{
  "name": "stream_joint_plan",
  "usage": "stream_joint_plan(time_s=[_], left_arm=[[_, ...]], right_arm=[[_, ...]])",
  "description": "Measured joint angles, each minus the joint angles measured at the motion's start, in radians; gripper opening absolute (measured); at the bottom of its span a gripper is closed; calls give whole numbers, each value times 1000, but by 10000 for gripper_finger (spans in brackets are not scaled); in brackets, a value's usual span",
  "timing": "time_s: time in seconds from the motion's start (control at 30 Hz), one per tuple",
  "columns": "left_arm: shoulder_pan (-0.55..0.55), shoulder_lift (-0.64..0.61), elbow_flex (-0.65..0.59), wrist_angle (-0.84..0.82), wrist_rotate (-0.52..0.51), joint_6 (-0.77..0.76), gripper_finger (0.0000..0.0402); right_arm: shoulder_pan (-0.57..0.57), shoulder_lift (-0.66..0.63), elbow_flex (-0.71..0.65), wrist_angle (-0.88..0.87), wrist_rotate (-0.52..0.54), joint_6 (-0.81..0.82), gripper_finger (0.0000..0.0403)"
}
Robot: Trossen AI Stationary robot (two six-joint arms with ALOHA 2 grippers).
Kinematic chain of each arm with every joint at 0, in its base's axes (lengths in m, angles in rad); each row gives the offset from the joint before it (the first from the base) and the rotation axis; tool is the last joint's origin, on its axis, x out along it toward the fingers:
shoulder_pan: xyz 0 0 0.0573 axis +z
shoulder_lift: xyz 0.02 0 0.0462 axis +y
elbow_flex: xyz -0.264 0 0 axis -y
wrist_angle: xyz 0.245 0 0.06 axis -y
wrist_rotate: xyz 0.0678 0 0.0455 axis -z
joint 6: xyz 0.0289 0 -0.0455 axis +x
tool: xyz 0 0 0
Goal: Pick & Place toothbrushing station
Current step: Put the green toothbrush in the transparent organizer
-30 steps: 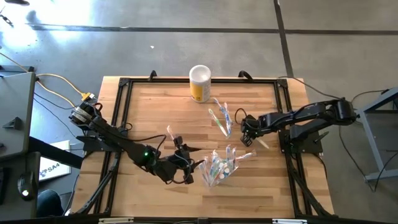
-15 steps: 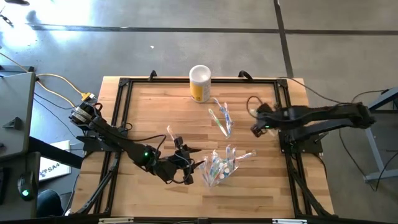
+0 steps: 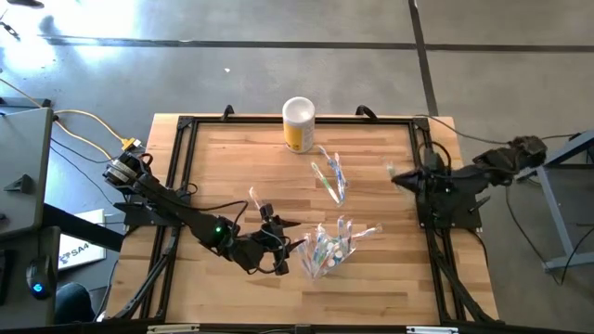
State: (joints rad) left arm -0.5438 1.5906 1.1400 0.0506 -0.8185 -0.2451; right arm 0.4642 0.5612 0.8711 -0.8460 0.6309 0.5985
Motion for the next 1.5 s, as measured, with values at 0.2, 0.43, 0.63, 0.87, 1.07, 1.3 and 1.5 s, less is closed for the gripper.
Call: stream_joint_plan(time_s=[0.2,0.43,0.63,0.87,1.07,1.3,1.5], left_arm=[[0,0,0,8,0,-43,205],[0,0,0,5,-1,-78,205],[0,0,0,3,-1,-78,205],[0,0,0,3,0,-78,205],[0,0,0,3,32,-97,205],[0,0,0,3,50,-104,205],[0,0,0,3,50,-104,205]], right_arm=[[203,71,0,315,22,-204,4],[419,303,-2,442,384,-233,4],[594,437,-2,446,564,-31,4],[681,600,-32,439,759,164,4],[646,699,-93,438,867,305,4],[615,723,-120,438,903,400,4],[587,723,-122,448,859,371,4]])
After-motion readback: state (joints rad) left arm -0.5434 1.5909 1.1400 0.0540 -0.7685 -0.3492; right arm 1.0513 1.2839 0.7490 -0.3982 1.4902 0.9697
